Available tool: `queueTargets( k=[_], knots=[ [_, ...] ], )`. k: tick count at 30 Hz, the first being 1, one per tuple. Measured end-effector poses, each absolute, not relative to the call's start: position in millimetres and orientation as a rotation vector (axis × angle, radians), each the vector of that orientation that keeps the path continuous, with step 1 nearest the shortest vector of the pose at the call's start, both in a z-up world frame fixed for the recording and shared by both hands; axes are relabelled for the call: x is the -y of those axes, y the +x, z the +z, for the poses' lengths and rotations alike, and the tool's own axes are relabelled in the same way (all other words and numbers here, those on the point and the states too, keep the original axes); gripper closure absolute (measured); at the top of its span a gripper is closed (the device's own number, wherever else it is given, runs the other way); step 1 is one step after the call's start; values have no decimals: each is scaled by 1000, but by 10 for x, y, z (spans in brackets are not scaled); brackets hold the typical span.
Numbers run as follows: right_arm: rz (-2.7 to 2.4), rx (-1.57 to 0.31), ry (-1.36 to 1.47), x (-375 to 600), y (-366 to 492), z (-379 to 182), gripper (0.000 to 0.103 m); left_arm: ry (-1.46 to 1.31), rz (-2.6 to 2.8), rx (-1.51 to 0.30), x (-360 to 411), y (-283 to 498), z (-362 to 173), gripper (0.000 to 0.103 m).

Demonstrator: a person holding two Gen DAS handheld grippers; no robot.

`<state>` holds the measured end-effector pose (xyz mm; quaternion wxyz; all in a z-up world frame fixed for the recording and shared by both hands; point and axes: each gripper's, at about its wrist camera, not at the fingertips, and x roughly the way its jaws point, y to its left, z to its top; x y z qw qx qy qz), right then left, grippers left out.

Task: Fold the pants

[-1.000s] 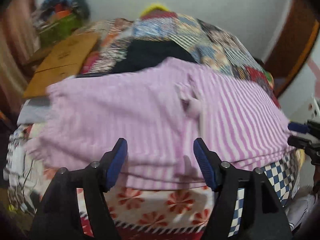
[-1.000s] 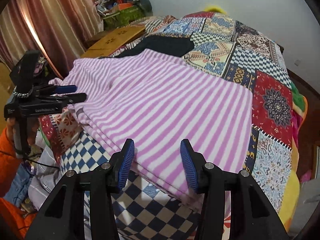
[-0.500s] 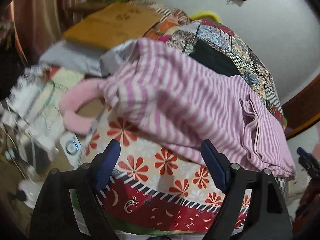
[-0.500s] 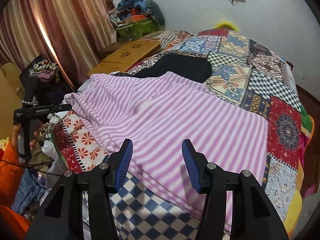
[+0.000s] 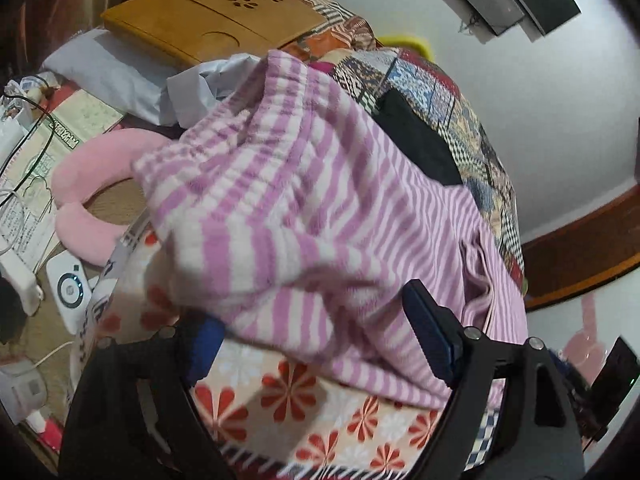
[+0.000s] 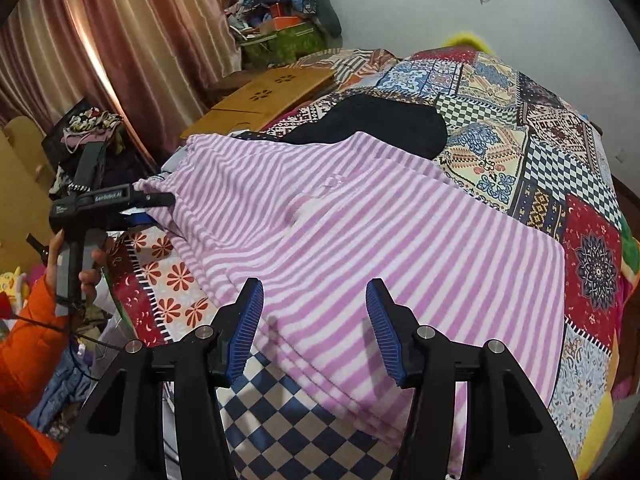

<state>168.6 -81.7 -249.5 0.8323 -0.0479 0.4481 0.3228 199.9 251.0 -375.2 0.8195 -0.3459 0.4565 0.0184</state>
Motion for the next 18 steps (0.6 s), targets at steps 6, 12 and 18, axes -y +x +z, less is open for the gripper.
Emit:
queueTargets(
  k=[6,12,18],
  knots=[
    [666,-982,-98,841,1759,-2593,53,-736,77,-968,-2575,2218,-3769,22],
    [651,-997,-86,868,1803,-2645,53,-611,191,-999,-2528,2334,-3740,59],
    [639,-1002,-71,912,1818,-2655,53,-575,196,-988,-2539,2311,-3702,78]
  ],
)
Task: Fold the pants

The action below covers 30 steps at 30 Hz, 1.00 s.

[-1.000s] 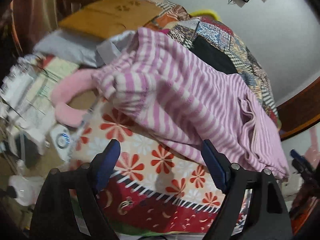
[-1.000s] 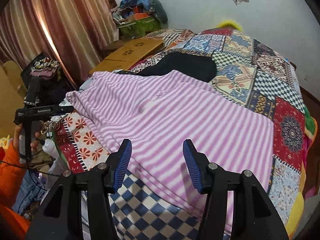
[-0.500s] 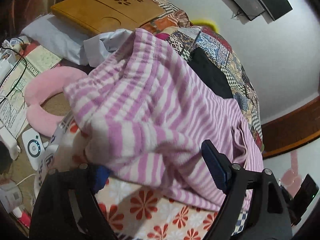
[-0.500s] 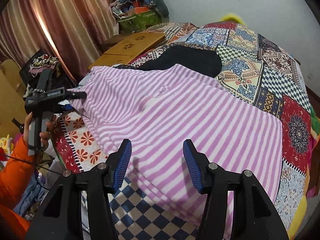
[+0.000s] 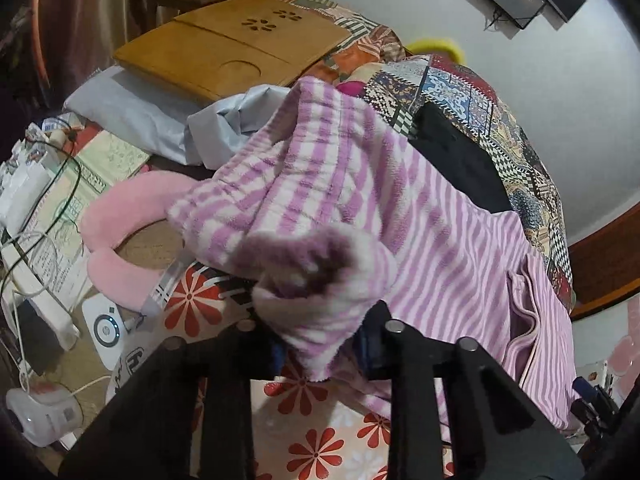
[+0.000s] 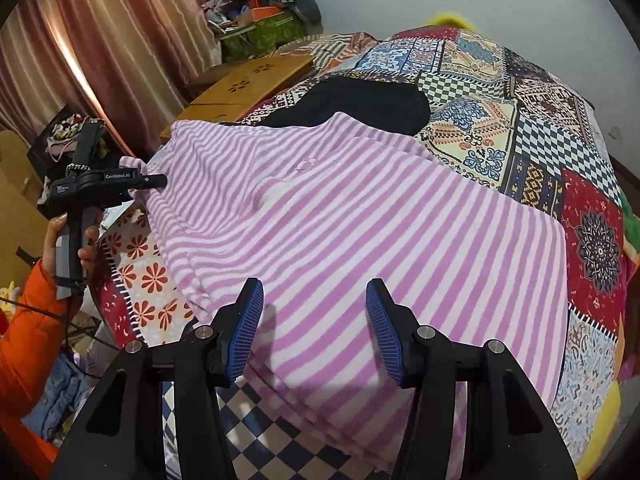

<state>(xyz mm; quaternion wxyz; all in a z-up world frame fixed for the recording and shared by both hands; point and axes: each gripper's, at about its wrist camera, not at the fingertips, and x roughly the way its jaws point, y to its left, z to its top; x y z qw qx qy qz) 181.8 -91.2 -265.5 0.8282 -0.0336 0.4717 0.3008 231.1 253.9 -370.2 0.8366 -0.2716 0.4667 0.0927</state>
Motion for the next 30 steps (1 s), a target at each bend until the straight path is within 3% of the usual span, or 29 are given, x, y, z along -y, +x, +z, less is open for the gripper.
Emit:
queueTargets(
  k=[12,21,30],
  knots=[
    [623,-965,-74,1087,1780,-2564,53,-311,176,-776,-2017,2030,-2769,82],
    [631,-1046,-27,1233,1780,-2836,53,-174,39,-637,-1309,2126,-2030,82],
    [607,-941,24,1593,1705,-2581,53,-64,-157,-591,-315,2424,-1608,83]
  ],
)
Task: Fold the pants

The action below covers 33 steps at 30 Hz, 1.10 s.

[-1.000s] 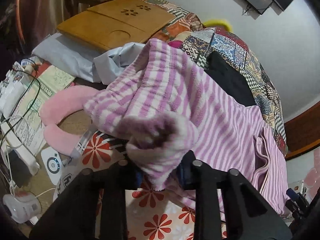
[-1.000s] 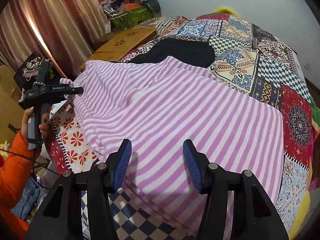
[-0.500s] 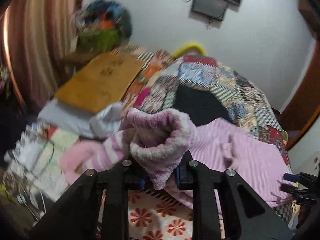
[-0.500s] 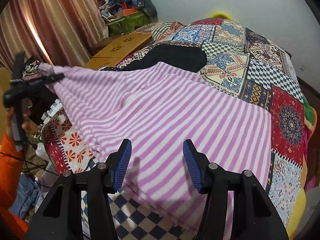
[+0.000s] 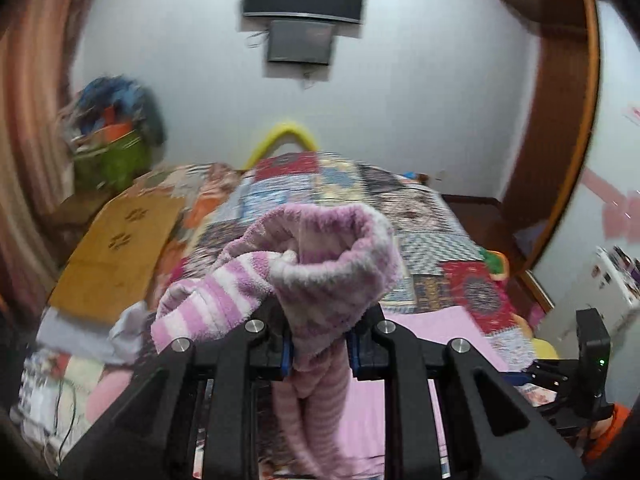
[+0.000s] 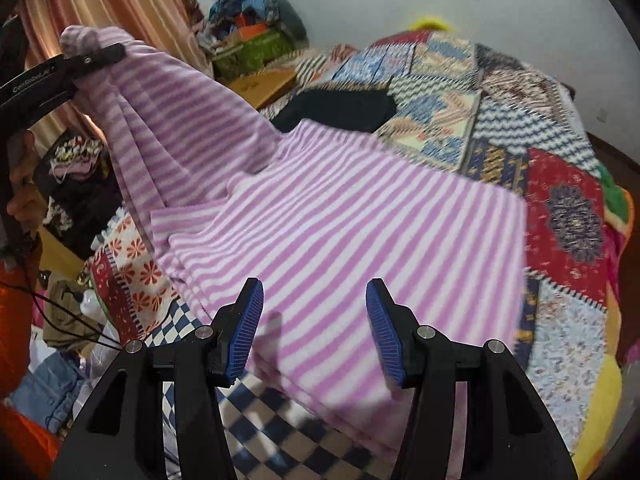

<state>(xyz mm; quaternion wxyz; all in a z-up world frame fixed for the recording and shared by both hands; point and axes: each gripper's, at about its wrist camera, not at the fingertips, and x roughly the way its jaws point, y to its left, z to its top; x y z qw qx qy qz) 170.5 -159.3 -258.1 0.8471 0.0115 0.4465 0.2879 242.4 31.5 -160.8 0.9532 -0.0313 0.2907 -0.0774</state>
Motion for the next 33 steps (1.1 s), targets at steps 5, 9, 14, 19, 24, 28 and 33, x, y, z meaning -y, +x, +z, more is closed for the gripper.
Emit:
queueTargets(
  k=[5,9,14,19,24,28,33],
  knots=[
    [512,-916,55,2014,1674,-2567,53,4,-295,-610,411,2540,-1623,83],
    [438,-925,105,2367,1641,-2618,53,64,-407,-666,981,2559,-1852,84],
    [359,-925,184,2760,1570,-2649,53,200,-547,-818,1729,2489,-2485,84],
    [322,-908,218,2923,1477,-2608,53,276,-606,-987,2041,2450,-3044,84],
    [324,-894,212,2933,1467,-2552,53,268,-625,-988,1935,2436,-2997,80],
    [342,-866,202,2882,1486,-2463,53,199,-651,-994,1696,2428,-2824,70],
    [392,-827,182,2700,1574,-2317,53,97,-598,-926,1241,2418,-2565,50]
  ],
)
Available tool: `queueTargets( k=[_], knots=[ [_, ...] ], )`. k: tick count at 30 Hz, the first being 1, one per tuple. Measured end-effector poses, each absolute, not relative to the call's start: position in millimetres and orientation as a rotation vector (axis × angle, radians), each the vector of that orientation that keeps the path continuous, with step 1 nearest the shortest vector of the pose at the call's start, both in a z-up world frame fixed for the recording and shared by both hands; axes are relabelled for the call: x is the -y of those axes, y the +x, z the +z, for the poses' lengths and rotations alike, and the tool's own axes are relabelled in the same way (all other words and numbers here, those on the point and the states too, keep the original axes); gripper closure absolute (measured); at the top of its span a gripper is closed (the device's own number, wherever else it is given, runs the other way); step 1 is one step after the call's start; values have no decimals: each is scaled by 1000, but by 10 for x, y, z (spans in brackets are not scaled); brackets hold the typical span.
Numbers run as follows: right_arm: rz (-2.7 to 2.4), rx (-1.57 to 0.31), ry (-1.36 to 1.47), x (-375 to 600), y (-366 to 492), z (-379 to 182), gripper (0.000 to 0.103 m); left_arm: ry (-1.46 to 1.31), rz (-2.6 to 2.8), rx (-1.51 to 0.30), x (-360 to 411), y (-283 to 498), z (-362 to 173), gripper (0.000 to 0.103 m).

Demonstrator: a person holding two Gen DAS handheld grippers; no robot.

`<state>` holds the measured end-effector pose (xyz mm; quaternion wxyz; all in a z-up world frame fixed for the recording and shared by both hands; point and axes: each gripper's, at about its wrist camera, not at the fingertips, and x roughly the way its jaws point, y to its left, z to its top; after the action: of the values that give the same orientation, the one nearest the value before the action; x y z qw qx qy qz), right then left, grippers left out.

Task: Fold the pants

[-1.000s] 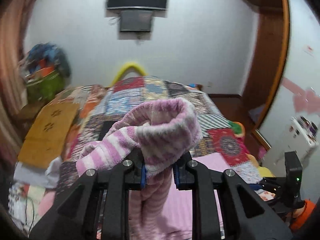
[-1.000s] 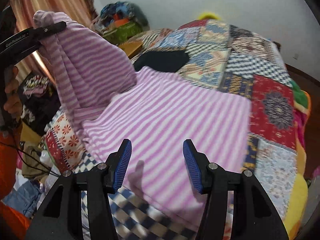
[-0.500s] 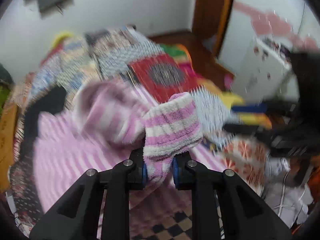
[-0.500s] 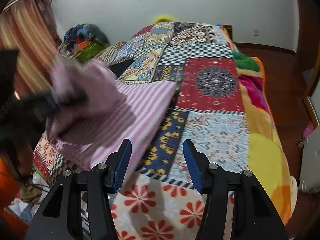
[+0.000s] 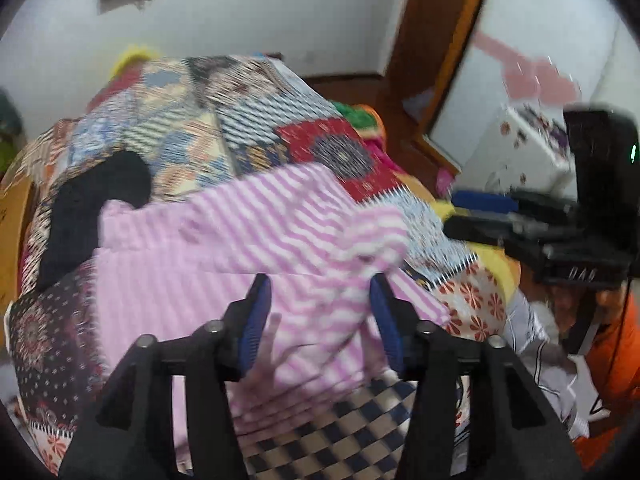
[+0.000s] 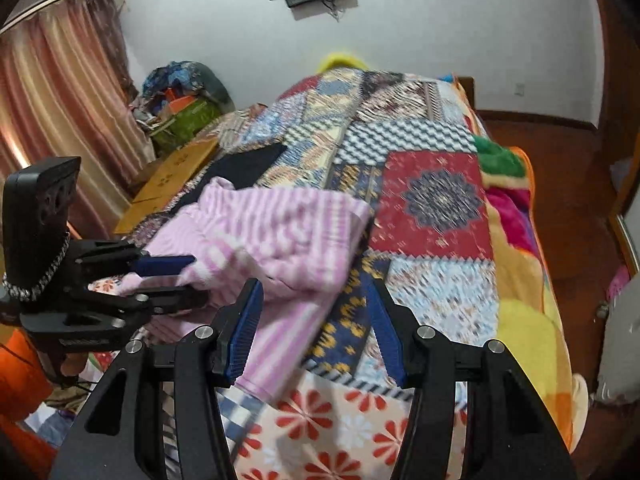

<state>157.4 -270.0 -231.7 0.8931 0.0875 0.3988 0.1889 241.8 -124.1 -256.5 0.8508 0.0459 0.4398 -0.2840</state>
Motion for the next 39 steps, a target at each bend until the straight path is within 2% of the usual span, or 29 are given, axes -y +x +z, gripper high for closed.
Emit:
queueTargets(
  k=[7,15,18,26,39],
  knots=[
    [461,-876,139,2349,1556,-2442,53,44,-350,-939,397,2742,-2661,50],
    [476,-1003,143,2202,1470,-2782,51,-82,-304,-1157,-89,2967,-3430,49],
    [475,-1014,134,2202,1522,-2857,50,-50,-317,-1147,13,2936,-3479,49],
    [473,-1020,95,2348,1725,-3024,44,55,-341,-1133,271,2877,-3415,59],
    [271,-1029,-6,2950,2400,-3277,44,71,-530,-1102,1179,2645,-3144,59]
  ],
)
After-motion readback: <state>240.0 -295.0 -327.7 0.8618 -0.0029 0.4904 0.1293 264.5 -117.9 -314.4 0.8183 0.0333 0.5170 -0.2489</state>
